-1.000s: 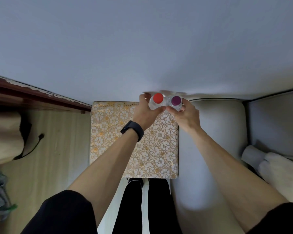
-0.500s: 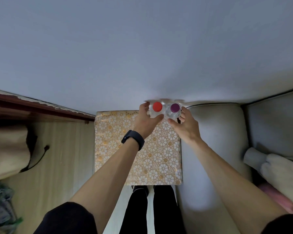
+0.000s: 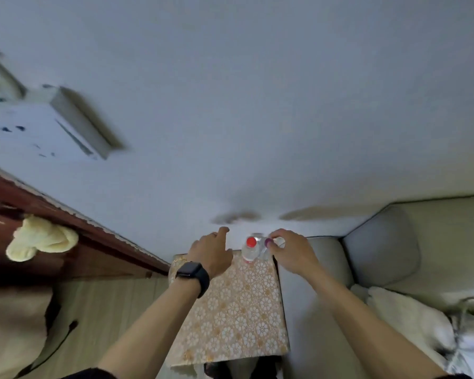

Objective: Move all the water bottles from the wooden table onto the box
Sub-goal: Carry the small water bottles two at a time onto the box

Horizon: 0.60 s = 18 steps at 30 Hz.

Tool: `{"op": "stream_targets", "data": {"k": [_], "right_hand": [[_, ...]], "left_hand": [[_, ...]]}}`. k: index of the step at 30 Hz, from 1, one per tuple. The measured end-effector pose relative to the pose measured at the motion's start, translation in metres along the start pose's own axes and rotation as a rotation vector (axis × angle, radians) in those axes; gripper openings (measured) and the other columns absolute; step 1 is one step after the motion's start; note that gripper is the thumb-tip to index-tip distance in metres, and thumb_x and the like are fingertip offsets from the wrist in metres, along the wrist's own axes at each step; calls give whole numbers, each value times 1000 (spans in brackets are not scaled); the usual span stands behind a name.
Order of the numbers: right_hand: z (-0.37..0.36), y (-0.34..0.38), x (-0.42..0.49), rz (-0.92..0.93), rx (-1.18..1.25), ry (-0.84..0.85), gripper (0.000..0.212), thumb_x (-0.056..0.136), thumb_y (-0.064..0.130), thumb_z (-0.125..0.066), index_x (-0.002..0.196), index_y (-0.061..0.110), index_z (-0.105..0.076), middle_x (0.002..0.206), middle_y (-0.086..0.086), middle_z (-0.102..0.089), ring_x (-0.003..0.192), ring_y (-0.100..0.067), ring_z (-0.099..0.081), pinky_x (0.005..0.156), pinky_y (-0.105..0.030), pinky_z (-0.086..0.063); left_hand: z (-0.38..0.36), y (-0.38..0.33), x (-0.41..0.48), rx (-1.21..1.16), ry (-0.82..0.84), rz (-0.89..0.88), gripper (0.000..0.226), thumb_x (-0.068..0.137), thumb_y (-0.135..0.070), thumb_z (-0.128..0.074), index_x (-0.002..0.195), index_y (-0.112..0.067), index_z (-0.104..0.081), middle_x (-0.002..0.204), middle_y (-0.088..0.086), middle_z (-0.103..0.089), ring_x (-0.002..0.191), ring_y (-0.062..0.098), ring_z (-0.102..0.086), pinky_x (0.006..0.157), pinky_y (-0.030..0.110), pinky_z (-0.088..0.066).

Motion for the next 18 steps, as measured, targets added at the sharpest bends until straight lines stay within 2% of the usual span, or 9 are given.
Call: {"op": "stream_targets", "data": {"k": [3,6,11,15,18], "right_hand": [[56,50,-32,65,21,-85,29,97,35,-56,124,27,-65,129,7,-65,115,-14,-61,83,-19,-38],[106,97,-61,205,52,-235,30,97,32,-60,125,25,-66,132,8,-64,124,-13,-57,94,-19,-35],[157,146,-104,370,79,-476,33,96,30,-62,128,28,-64,133,12,-62,129,-13,-51,99,-21,-34],[165,164,-116,467,88,-515,32,95,32,-62,127,34,-63,132,13,-63,130,-16,-49,101,-25,-36],[157,175,-114,549,15,-528,31,94,28,-64,125,31,-65,129,9,-64,128,-20,-50,100,-24,-34]], "left_hand": [[64,1,-23,-57,-117,-16,53,99,-39,-47,148,-26,-31,126,5,-64,110,28,-61,84,39,-52],[118,1,-45,-105,-215,-55,54,98,-40,-48,148,-29,-33,132,3,-61,116,25,-59,87,38,-53],[171,16,-74,-160,-325,-80,47,97,-43,-49,143,-34,-41,137,-3,-58,121,21,-56,89,37,-52],[194,33,-97,-200,-413,-44,46,98,-42,-50,143,-34,-44,140,-4,-56,122,19,-56,86,34,-52],[198,53,-115,-244,-472,13,46,98,-42,-51,143,-33,-45,138,-2,-58,124,20,-55,92,38,-53]]}}
Point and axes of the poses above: each hand's wrist, its own x-axis towards the middle knuckle, its own z-axis out of the back of the hand, y = z × x, the point moved 7 cm from there along x, towards the middle knuckle
